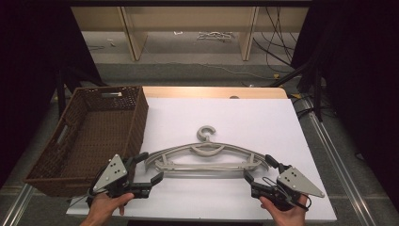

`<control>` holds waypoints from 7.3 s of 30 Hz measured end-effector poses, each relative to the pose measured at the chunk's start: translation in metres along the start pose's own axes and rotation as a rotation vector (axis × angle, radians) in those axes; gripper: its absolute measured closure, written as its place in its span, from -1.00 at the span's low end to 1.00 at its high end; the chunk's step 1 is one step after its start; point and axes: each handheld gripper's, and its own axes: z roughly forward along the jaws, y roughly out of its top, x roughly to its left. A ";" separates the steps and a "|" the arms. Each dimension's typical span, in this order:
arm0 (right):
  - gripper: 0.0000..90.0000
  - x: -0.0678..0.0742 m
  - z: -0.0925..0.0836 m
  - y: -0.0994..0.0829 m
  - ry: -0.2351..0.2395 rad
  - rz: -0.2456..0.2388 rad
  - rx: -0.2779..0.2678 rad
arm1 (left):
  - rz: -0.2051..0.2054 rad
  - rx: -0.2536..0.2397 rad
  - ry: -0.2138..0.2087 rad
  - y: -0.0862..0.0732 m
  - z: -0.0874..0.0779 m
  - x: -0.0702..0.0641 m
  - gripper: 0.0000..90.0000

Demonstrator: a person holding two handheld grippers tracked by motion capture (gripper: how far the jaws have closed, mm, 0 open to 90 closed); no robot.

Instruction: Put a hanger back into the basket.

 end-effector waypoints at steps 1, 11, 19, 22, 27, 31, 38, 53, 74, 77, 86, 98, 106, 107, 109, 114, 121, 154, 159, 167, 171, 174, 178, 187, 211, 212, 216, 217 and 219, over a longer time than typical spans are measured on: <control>-0.65 0.000 0.000 0.000 0.001 0.003 0.002 | -0.003 0.004 0.001 0.000 0.000 -0.001 -0.65; -0.65 0.000 -0.001 0.000 -0.007 -0.002 0.018 | -0.008 0.012 0.004 -0.001 0.001 0.000 -0.65; -0.64 -0.001 -0.001 0.000 -0.007 0.002 0.033 | -0.013 0.014 0.007 0.002 0.011 0.002 -0.64; -0.64 0.000 -0.002 0.000 -0.004 0.023 0.045 | 0.017 0.082 0.017 0.005 0.024 -0.002 -0.62; -0.63 0.001 -0.003 0.000 0.009 0.029 0.047 | 0.001 0.099 0.013 0.012 0.037 -0.001 -0.59; -0.62 0.001 -0.001 -0.001 0.017 0.034 0.031 | 0.025 0.137 0.011 0.028 0.054 0.005 -0.57; -0.62 0.001 -0.003 -0.001 0.023 0.028 0.046 | 0.060 0.297 -0.034 0.040 0.091 0.015 -0.54; -0.61 0.001 -0.002 -0.001 0.039 0.020 0.054 | 0.228 0.581 -0.015 0.032 0.150 0.031 -0.38; -0.59 0.002 0.000 -0.001 0.055 0.022 0.052 | 0.273 0.740 -0.043 0.011 0.186 0.041 -0.01; -0.58 0.002 -0.001 -0.001 0.049 0.013 0.070 | 0.268 0.753 -0.048 0.009 0.189 0.044 0.05; -0.56 0.002 0.000 -0.002 0.063 0.014 0.065 | 0.317 0.797 -0.103 0.009 0.201 0.045 0.32; -0.52 0.003 0.000 -0.001 0.073 0.010 0.076 | 0.397 0.804 -0.139 0.013 0.197 0.049 0.75; -0.51 0.003 0.000 -0.001 0.077 0.010 0.083 | 0.397 0.738 -0.170 0.026 0.187 0.047 0.79; -0.51 0.003 0.000 -0.001 0.078 0.010 0.082 | 0.401 0.734 -0.176 0.027 0.186 0.047 0.79; -0.51 0.003 0.001 -0.002 0.072 0.007 0.068 | 0.398 0.730 -0.185 0.029 0.184 0.046 0.79; -0.50 0.003 0.001 -0.001 0.078 0.008 0.072 | 0.379 0.690 -0.205 0.036 0.178 0.040 0.80; -0.50 0.003 0.000 -0.002 0.078 0.004 0.081 | 0.425 0.627 -0.197 0.054 0.166 0.029 0.81; -0.49 0.005 0.001 -0.002 0.087 0.000 0.080 | 0.486 0.491 -0.140 0.117 0.163 0.016 0.81; -0.49 0.004 0.002 -0.003 0.093 0.003 0.080 | 0.481 0.471 -0.114 0.130 0.151 0.024 0.82; -0.49 0.005 0.002 -0.004 0.088 0.004 0.086 | 0.447 0.442 -0.047 0.156 0.115 0.049 0.82; -0.49 0.005 0.002 -0.004 0.088 0.002 0.085 | 0.447 0.442 0.019 0.162 0.095 0.065 0.82; -0.49 0.005 0.003 -0.004 0.098 0.006 0.090 | 0.441 0.439 0.060 0.168 0.075 0.078 0.82; -0.49 0.005 0.003 -0.005 0.098 0.013 0.087 | 0.423 0.435 0.117 0.170 0.050 0.094 0.82; -0.49 0.005 0.004 -0.005 0.096 0.013 0.076 | 0.353 0.428 0.202 0.159 0.005 0.126 0.82; -0.49 0.003 0.003 -0.005 0.081 -0.001 0.117 | 0.147 0.392 0.435 0.113 -0.088 0.191 0.82; -0.49 0.004 0.006 -0.007 0.091 0.012 0.085 | 0.134 0.388 0.441 0.111 -0.090 0.192 0.82; -0.49 0.003 0.005 -0.006 0.081 0.005 0.104 | 0.110 0.387 0.467 0.103 -0.103 0.200 0.82; -0.49 0.003 0.005 -0.007 0.080 0.004 0.105 | 0.100 0.387 0.472 0.100 -0.105 0.202 0.82; -0.49 0.003 0.005 -0.007 0.083 0.006 0.109 | 0.095 0.396 0.489 0.096 -0.110 0.205 0.82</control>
